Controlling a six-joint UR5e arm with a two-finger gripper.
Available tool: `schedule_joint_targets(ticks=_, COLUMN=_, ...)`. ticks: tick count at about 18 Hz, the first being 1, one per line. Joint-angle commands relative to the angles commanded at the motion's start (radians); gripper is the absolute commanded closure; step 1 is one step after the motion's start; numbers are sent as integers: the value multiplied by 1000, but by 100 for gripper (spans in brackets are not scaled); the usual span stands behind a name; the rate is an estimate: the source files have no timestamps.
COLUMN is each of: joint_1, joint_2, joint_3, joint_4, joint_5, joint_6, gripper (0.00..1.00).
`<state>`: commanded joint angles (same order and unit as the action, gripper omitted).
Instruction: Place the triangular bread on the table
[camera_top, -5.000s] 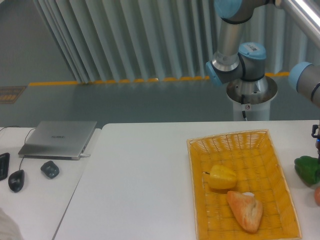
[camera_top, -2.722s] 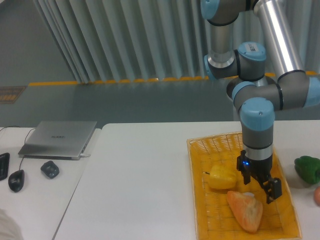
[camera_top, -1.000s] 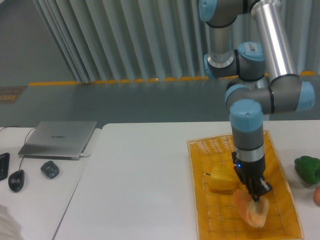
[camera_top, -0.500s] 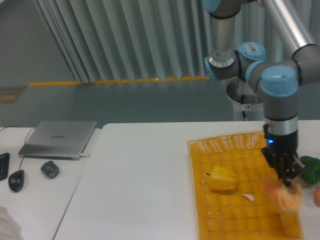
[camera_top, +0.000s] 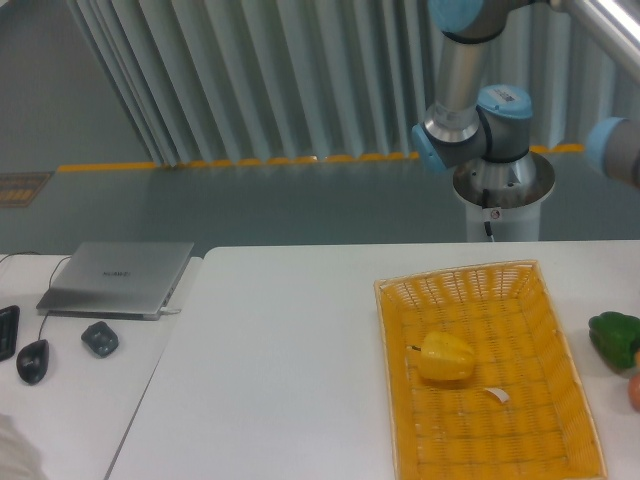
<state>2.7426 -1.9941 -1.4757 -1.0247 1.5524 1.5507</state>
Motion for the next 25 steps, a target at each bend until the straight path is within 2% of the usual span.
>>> schedule_joint_targets(ticks=4, joint_1=3, joint_2=-9, joint_3=-11, joint_4=12, joint_5=2, joint_6=-1, gripper=81)
schedule_joint_targets(ticks=5, joint_1=3, joint_2=-8, joint_3=-12, joint_4=14, joint_5=2, joint_6=-1, gripper=75)
schedule_joint_targets(ticks=6, joint_1=2, joint_2=-8, joint_3=-12, joint_4=15, joint_5=2, joint_6=0, gripper=48)
schedule_joint_targets(ticks=8, joint_1=-6, joint_2=1, joint_3=-23, joint_4=17, joint_5=2, joint_6=18, gripper=0)
schedule_joint_targets(ticks=14, joint_1=-23, joint_2=81, joint_3=-101, joint_4=15, joint_5=9, joint_6=137, gripper=0)
schedule_joint_targets(ticks=20, joint_1=-47, joint_2=109, joint_3=-101, joint_4=-5, joint_5=3, joint_6=147, gripper=0)
schedule_joint_targets(ticks=21, joint_1=-52, joint_2=129, joint_3=-98, joint_4=-15, joint_5=3, joint_6=164, gripper=0)
schedule_joint_targets(ticks=22, joint_1=-57, joint_2=142, joint_3=-88, joint_4=-68, joint_5=3, joint_6=227, gripper=0)
schedule_joint_targets(ticks=25, joint_1=-57, joint_2=147, joint_3=-60, joint_4=-135, joint_5=3, joint_6=395, gripper=0)
